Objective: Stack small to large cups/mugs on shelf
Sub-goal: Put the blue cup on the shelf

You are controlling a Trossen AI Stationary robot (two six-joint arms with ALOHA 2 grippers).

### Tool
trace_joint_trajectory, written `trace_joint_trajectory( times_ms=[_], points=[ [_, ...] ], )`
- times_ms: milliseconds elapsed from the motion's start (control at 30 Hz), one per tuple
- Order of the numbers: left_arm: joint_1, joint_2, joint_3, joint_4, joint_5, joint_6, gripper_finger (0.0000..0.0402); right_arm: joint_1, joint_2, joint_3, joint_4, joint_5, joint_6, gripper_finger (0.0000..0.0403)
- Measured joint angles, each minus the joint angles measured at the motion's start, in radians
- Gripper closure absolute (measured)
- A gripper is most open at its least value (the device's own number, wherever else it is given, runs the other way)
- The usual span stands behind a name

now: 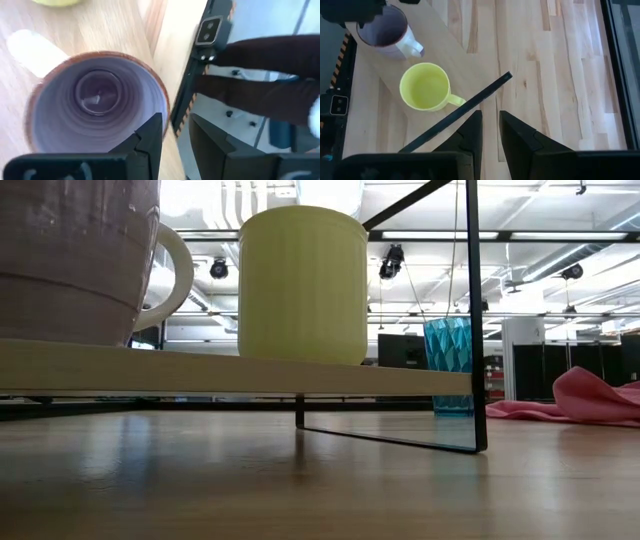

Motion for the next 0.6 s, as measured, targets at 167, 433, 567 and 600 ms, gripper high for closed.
trace_joint_trajectory(
  times_ms=[167, 433, 567, 600],
  points=[
    [0.010, -0.053, 0.000, -0.001, -0.075, -0.007, 0.0320, 0.000, 0.000, 0.000, -0.035, 0.000, -0.016, 0.0344],
    [0.059, -0.170, 0.000, -0.018, -0.246, 0.000, 0.0320, -0.013, -0.004, 0.000, -0.082, 0.084, -0.014, 0.0344],
    [0.080, -0.232, -0.001, -0.027, -0.289, 0.001, 0.0320, -0.064, -0.007, 0.000, -0.082, 0.088, 0.030, 0.0344],
    [0.083, -0.245, -0.001, -0.027, -0.305, 0.001, 0.0320, -0.081, -0.008, -0.001, -0.082, 0.089, 0.033, 0.0344]
  ],
)
